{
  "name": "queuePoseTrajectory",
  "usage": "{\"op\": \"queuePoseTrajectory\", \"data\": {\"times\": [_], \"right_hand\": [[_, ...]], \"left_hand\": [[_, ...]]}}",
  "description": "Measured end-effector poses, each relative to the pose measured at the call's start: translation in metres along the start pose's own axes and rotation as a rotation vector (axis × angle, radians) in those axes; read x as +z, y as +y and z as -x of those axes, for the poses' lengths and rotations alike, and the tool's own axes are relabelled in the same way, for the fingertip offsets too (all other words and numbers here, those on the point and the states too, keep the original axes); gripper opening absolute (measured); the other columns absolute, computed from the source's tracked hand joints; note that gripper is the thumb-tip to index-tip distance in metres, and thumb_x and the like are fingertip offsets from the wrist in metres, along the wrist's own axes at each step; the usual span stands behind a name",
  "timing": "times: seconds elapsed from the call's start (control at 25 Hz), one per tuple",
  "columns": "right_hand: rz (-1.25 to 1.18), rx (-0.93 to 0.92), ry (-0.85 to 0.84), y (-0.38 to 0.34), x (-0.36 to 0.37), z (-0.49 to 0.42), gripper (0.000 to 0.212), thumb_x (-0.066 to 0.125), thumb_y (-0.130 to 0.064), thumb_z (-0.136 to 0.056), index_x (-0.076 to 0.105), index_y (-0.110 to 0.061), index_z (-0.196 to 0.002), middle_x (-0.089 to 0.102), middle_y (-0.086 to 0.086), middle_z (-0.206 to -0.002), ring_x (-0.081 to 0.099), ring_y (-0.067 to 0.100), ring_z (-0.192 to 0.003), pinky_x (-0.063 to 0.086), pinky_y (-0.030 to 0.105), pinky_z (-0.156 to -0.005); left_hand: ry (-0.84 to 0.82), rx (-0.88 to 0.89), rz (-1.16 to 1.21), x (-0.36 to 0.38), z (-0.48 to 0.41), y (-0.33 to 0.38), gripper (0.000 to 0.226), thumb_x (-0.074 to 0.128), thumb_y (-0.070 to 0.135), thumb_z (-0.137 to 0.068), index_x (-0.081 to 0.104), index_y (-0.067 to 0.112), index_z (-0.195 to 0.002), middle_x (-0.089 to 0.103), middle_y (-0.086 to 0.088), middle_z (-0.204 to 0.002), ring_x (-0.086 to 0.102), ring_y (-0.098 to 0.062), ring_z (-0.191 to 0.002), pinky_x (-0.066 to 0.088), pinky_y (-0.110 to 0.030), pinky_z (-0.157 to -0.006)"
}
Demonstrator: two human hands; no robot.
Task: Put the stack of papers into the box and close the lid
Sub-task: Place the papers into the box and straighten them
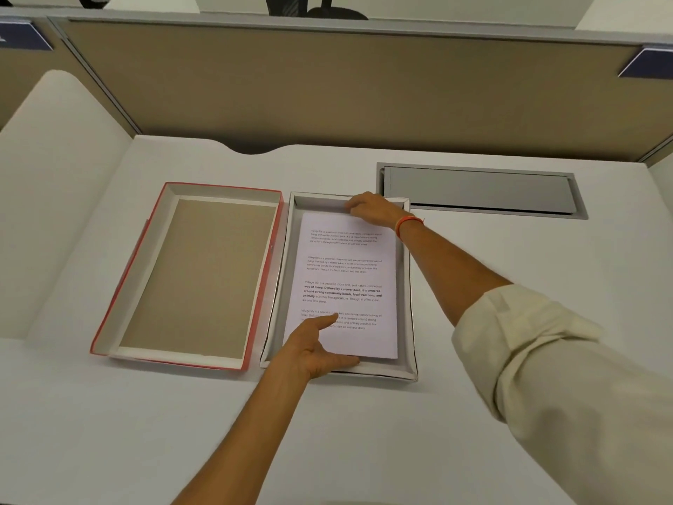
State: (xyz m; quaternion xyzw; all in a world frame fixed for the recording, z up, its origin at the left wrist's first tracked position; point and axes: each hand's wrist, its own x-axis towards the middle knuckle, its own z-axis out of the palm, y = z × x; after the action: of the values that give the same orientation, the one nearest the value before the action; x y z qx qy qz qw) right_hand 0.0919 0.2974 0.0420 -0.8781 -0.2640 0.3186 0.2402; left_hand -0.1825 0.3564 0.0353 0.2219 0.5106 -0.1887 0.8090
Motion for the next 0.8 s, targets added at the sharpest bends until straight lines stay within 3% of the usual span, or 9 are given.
{"op": "queuePoseTrajectory", "data": {"times": [0.16,0.28,0.44,0.8], "right_hand": [[-0.13,0.027,0.013,0.0073,-0.0011,-0.0073,0.037,0.043,-0.017,-0.099,0.063,0.01,-0.115,0.062,0.026,-0.123,0.056,0.041,-0.117,0.045,0.043,-0.097],[-0.186,0.054,-0.008,0.0071,-0.0017,-0.0094,0.038,0.047,-0.024,-0.097,0.066,0.006,-0.111,0.065,0.022,-0.119,0.059,0.037,-0.114,0.046,0.037,-0.09],[-0.188,0.032,-0.018,0.0064,0.0003,-0.0099,0.037,0.046,-0.02,-0.098,0.067,0.007,-0.113,0.065,0.022,-0.121,0.059,0.036,-0.115,0.045,0.044,-0.104],[0.042,-0.057,-0.027,0.0033,0.0028,-0.0058,0.033,0.045,-0.015,-0.099,0.068,0.003,-0.115,0.064,0.02,-0.125,0.06,0.035,-0.114,0.047,0.044,-0.104]], "left_hand": [[0.009,-0.008,-0.009,-0.0012,-0.0039,0.0022,0.035,0.073,0.006,-0.081,0.055,0.016,-0.109,0.056,-0.02,-0.125,0.051,-0.049,-0.118,0.042,-0.074,-0.095],[0.0,-0.023,0.014,-0.0021,-0.0065,0.0028,0.029,0.073,0.005,-0.081,0.057,0.016,-0.103,0.059,-0.021,-0.12,0.054,-0.05,-0.111,0.045,-0.074,-0.089],[-0.005,-0.023,0.031,-0.002,-0.0081,0.0023,0.029,0.072,0.004,-0.082,0.058,0.015,-0.105,0.06,-0.021,-0.118,0.055,-0.049,-0.108,0.047,-0.075,-0.083],[0.012,-0.043,0.028,-0.0022,-0.0075,0.0028,0.028,0.068,0.002,-0.084,0.054,0.017,-0.103,0.053,-0.021,-0.12,0.052,-0.052,-0.111,0.045,-0.074,-0.088]]}}
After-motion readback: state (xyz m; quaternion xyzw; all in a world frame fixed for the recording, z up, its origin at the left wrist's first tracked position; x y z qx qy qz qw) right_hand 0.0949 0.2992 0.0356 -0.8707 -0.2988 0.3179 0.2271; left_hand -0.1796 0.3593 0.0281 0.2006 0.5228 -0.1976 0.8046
